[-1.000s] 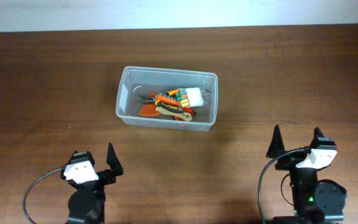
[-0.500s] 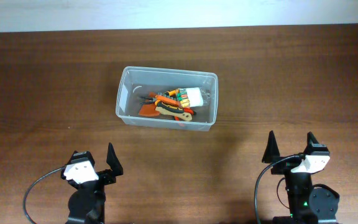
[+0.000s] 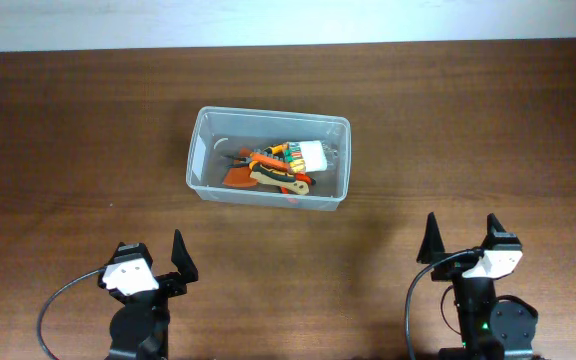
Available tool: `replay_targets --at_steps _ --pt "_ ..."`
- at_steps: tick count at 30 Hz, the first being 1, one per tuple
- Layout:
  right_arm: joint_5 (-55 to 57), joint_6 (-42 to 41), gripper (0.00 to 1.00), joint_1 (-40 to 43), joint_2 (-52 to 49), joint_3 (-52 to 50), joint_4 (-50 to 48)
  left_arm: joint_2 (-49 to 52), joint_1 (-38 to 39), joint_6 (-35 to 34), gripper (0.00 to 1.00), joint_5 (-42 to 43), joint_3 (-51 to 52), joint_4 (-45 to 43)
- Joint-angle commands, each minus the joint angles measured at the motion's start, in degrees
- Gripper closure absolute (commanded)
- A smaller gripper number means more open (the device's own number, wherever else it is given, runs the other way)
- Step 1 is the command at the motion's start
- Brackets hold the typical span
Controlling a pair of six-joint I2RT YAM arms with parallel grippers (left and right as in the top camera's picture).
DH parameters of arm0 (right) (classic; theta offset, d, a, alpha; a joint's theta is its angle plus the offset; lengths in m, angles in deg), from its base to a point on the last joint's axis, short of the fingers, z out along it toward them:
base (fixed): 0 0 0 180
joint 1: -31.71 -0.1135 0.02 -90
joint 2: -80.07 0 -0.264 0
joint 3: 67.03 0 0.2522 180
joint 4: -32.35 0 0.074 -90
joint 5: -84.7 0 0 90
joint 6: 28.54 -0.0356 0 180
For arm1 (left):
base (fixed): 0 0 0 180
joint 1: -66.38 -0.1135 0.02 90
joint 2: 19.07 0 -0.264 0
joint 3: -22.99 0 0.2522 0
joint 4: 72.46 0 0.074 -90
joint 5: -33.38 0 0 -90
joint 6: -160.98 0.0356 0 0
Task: Pack container
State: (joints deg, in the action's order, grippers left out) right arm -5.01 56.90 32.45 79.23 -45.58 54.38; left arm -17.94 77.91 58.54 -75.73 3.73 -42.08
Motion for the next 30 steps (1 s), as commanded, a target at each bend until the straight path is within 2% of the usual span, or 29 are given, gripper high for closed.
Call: replay_targets --at_steps 1,6,11,30 --pt "-0.8 -0.4 0.01 0.4 0.7 -1.7 -0.4 -0.3 0.2 0.5 0.01 -0.2 0.2 0.1" --pt "-1.0 -0.4 0.02 0.4 0.7 -3.9 -1.1 -0.3 0.2 0.5 0.01 -0.2 0.2 0.1" --pt "-1.0 -0.4 0.01 0.4 0.7 -7.4 -6.1 -0.3 0.2 0.5 0.01 -0.2 0.2 0.1" --pt "-1.1 -0.2 0.01 0.4 0.7 -7.4 -5.8 -0.3 0.2 0.5 0.01 -0.2 0.2 0.1"
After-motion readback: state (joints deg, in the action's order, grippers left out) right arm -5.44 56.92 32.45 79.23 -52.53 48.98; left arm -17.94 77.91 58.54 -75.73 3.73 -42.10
